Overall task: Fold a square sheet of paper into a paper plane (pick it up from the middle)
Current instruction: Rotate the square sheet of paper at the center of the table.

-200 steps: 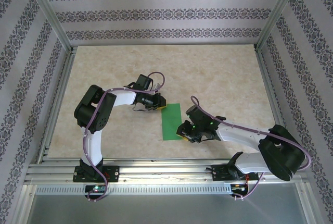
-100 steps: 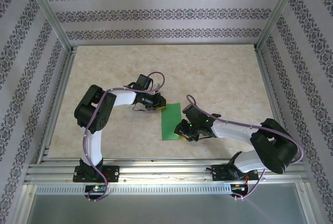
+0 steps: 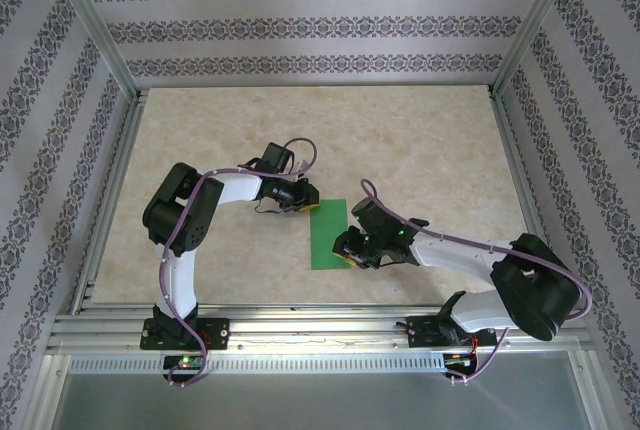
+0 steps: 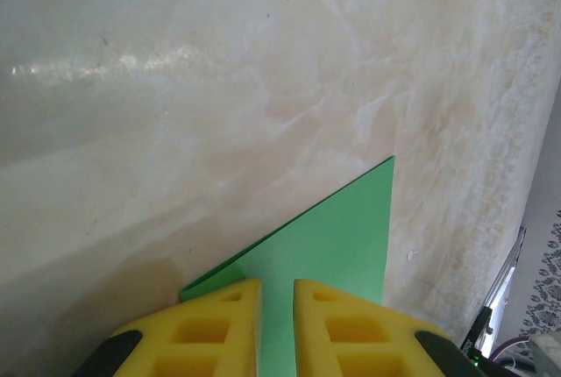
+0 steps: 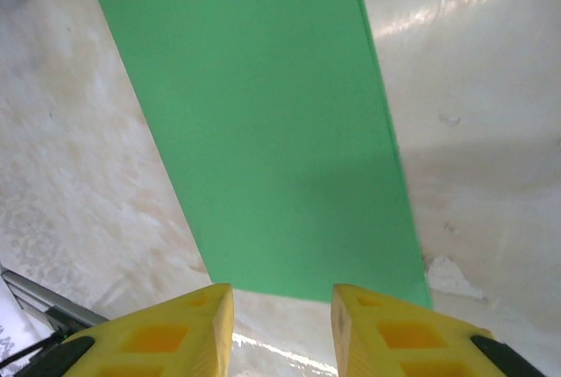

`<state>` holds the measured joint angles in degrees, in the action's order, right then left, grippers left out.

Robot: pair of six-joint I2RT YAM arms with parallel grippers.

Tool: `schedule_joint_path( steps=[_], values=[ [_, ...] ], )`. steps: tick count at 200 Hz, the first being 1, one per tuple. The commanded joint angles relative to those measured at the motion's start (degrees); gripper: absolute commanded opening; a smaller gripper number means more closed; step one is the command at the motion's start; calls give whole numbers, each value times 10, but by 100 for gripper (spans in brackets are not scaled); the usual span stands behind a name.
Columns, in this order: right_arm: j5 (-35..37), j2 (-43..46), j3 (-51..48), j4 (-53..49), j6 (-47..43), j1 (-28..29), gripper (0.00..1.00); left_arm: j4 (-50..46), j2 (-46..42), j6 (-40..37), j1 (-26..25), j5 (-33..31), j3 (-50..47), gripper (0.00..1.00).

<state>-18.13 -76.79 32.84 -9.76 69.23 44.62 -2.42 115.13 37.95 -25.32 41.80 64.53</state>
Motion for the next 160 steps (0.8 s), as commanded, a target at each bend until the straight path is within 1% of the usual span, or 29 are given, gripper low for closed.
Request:
schedule_joint_path(
  steps=[1, 21, 57, 88, 128, 160],
  values=[
    [-7, 14, -8, 20, 29, 29, 37, -41, 30, 4, -1, -6, -7, 17],
    [13, 18, -20, 48, 73, 54, 38, -38, 31, 13, -1, -9, -9, 17],
    [38, -2, -43, 140, 141, 91, 41, -5, 30, 43, -1, -3, -28, 16],
    [59, -34, -78, 252, 202, 112, 42, 15, 26, 57, -1, 0, -41, 16],
    [73, -60, -78, 263, 218, 121, 43, 8, 24, 52, -1, -1, -37, 16],
    [107, -55, -93, 279, 231, 121, 43, 8, 25, 50, -1, 0, -35, 16]
  ],
)
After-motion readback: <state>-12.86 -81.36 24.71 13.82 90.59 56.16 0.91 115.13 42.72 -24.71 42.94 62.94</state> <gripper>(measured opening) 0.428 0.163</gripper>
